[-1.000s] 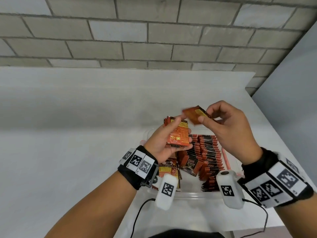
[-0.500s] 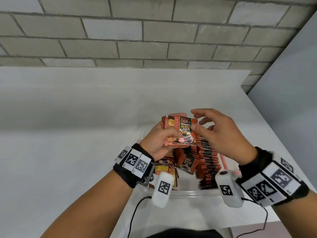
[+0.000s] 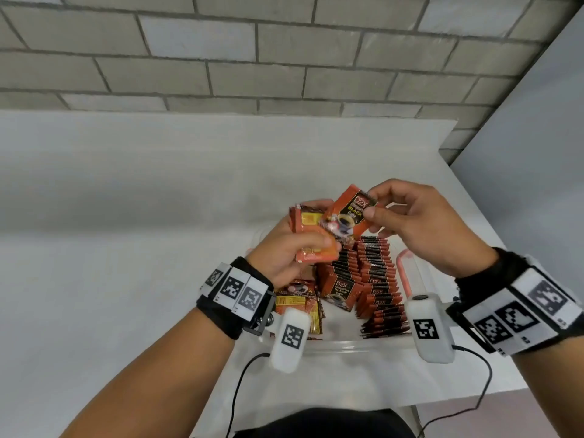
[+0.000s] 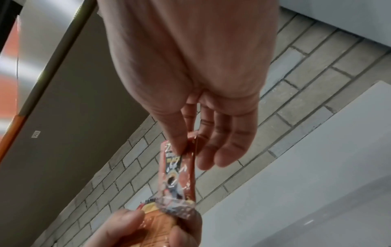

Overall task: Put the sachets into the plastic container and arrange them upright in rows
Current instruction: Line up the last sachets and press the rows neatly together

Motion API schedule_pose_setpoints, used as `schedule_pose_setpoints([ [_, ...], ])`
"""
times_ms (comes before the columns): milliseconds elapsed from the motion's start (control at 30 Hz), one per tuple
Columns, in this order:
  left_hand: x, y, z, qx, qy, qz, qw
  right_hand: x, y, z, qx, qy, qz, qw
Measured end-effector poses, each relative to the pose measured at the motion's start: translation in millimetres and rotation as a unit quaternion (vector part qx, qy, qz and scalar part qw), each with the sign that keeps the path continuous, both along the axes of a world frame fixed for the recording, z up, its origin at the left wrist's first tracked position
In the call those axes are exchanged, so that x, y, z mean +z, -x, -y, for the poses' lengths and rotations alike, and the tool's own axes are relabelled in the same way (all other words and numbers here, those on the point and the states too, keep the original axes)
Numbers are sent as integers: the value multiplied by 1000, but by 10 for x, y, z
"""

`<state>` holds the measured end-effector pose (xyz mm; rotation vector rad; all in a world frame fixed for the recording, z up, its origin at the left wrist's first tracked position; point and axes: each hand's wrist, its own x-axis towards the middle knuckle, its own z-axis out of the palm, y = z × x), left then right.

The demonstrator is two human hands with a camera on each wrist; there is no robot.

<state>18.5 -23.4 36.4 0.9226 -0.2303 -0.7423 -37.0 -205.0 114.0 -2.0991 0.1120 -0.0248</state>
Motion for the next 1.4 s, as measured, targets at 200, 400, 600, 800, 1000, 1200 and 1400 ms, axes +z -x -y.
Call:
schedule_pose_setpoints([
  [200,6,-141,-167,121,8,-86,989,-192,237,12,41,130,-57,989],
  [400,89,-155,-166,130,-8,-71,989,-537,203,-149,166,341,-163,911],
  [600,198,-191,-298,144,-6,-46,988,-684,101,-249,221,455,-191,841],
  [800,195,-160,-478,157,3,-44,987,-720,47,-329,245,511,-188,802],
  [1000,130,-128,-509,155,5,-49,987,-758,34,-362,279,561,-182,758],
  [1200,106,-118,-520,157,-5,-53,986,-776,0,-424,302,597,-173,723],
  [1400,92,-106,-549,161,-6,-54,985,-708,-52,-489,307,615,-186,702],
])
